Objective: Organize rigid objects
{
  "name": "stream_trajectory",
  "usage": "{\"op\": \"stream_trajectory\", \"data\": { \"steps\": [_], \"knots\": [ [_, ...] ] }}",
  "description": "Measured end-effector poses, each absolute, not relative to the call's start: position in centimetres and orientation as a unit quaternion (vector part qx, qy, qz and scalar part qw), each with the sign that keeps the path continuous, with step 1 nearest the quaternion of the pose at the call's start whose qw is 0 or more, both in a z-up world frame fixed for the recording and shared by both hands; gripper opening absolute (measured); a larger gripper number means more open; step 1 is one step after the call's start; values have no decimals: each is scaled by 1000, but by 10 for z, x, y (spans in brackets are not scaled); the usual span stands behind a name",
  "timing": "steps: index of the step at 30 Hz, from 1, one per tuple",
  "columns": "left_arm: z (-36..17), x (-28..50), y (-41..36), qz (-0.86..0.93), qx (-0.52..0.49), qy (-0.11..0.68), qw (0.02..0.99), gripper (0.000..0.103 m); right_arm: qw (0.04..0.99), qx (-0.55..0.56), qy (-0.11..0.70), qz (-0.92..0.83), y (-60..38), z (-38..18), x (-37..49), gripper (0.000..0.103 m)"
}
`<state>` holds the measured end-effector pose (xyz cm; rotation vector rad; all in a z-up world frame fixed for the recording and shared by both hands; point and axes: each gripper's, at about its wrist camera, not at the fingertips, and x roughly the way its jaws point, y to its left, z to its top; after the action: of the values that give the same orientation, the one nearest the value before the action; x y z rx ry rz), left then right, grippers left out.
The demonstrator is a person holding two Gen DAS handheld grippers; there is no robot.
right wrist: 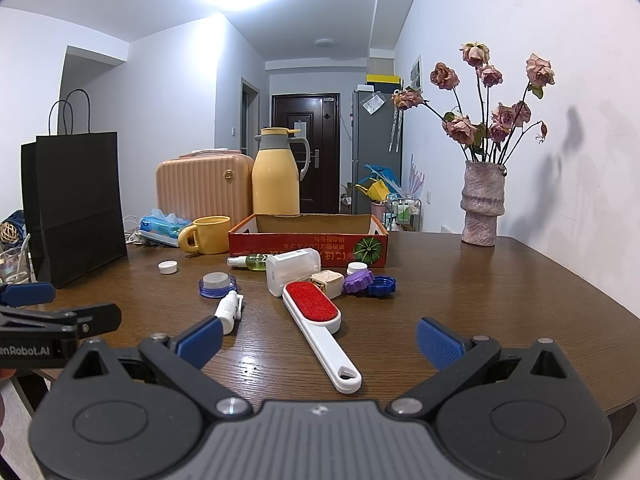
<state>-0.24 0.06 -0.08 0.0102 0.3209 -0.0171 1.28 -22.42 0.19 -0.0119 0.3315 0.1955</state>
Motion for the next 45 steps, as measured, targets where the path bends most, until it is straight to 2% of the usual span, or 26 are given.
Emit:
{"op": "stream_trajectory", "data": {
  "steps": [30, 45],
  "knots": [
    [4, -5, -3, -9, 4, 160, 987, 103, 981, -7, 163, 100, -224, 6, 13, 103],
    [0, 22, 0, 1, 0, 176, 984, 103, 975, -4, 196, 108, -222, -8, 45, 103]
  ]
}}
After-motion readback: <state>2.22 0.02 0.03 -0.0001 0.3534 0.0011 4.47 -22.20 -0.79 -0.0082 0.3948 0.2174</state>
